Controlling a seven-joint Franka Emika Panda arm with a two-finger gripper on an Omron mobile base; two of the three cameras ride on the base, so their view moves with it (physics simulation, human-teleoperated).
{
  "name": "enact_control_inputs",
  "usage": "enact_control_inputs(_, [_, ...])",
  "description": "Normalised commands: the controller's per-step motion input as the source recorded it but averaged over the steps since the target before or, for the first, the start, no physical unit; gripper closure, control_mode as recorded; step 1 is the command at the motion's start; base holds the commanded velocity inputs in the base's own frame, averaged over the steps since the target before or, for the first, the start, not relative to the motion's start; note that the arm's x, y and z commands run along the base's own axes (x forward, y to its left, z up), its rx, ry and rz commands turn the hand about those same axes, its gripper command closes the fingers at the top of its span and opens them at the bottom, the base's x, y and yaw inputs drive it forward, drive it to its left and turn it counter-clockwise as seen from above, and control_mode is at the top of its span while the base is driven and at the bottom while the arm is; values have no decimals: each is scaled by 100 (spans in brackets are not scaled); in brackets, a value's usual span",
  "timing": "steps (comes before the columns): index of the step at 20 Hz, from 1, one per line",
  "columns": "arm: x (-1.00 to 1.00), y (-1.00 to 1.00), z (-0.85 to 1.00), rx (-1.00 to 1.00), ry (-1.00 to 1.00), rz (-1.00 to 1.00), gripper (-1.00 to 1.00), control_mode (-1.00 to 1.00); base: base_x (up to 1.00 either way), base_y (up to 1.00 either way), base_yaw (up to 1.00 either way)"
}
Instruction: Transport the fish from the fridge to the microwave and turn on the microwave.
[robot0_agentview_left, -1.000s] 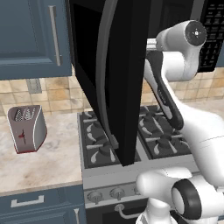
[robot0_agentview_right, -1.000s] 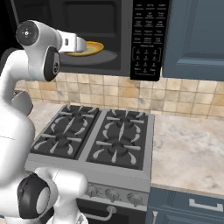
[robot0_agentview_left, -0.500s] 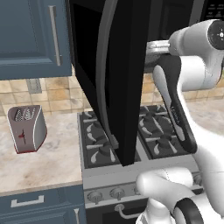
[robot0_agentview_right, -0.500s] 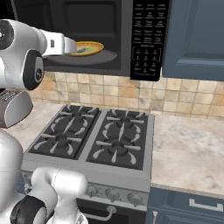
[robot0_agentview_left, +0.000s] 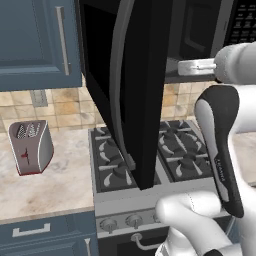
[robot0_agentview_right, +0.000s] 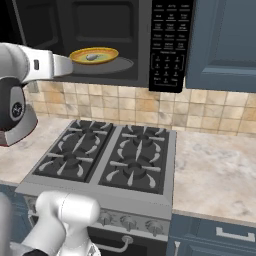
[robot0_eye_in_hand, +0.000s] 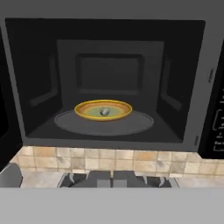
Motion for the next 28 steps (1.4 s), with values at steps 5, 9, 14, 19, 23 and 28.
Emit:
enact_control_inputs(5, [-96,-1,0,0,-8,0,100,-100,0,0,0])
enact_control_inputs(9, [-93,0,0,0,-6,0,100,-100,0,0,0])
enact_control_inputs(14, [-79,0,-2,0,-6,2,100,-100,0,0,0])
enact_control_inputs(19, [-70,0,-7,0,-8,3,100,-100,0,0,0])
enact_control_inputs(23, [-67,0,-9,0,-5,4,100,-100,0,0,0])
enact_control_inputs(28, [-59,0,-1,-1,0,6,100,-100,0,0,0])
